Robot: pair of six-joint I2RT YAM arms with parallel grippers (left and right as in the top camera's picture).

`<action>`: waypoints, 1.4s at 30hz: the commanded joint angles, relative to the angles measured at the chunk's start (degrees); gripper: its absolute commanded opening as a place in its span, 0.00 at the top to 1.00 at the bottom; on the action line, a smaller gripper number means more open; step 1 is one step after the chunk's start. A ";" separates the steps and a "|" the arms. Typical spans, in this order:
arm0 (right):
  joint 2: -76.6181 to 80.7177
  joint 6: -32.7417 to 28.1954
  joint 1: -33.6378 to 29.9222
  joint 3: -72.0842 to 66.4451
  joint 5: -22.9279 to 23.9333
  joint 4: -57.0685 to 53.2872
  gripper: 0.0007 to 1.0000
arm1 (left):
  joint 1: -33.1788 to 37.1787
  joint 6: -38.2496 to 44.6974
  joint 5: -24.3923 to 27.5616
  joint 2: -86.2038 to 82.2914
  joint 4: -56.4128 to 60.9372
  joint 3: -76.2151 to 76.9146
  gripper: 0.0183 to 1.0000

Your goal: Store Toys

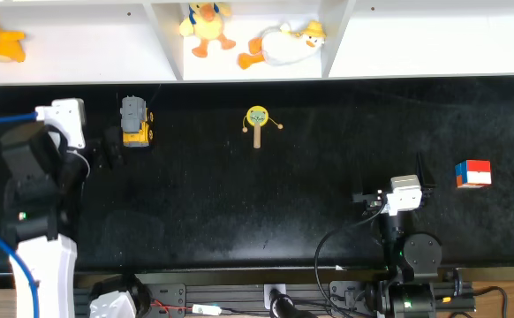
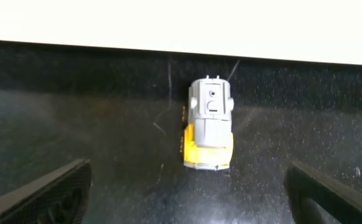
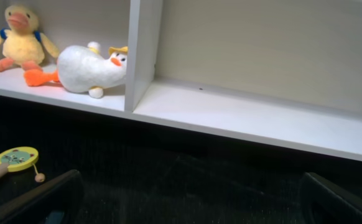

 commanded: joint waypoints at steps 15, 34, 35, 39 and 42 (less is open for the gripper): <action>-0.20 -0.17 -0.33 -0.72 -0.39 0.26 0.01 | -8.11 0.79 -6.49 17.31 9.92 -0.28 0.00; -0.20 -0.17 -0.33 -0.74 -0.39 0.26 0.00 | -8.22 0.61 -4.74 29.92 19.80 -0.28 0.00; -0.20 -0.17 -0.33 -0.74 -0.39 0.26 0.00 | -8.22 0.61 -4.72 30.34 20.31 -0.28 0.00; -0.20 -0.17 -0.33 -0.74 -0.39 0.26 0.01 | -8.22 0.61 -4.74 31.61 21.68 -0.28 0.00; -0.20 -0.17 -0.33 -0.74 -0.39 0.26 0.00 | -8.22 0.61 -4.70 32.11 22.25 -0.28 0.00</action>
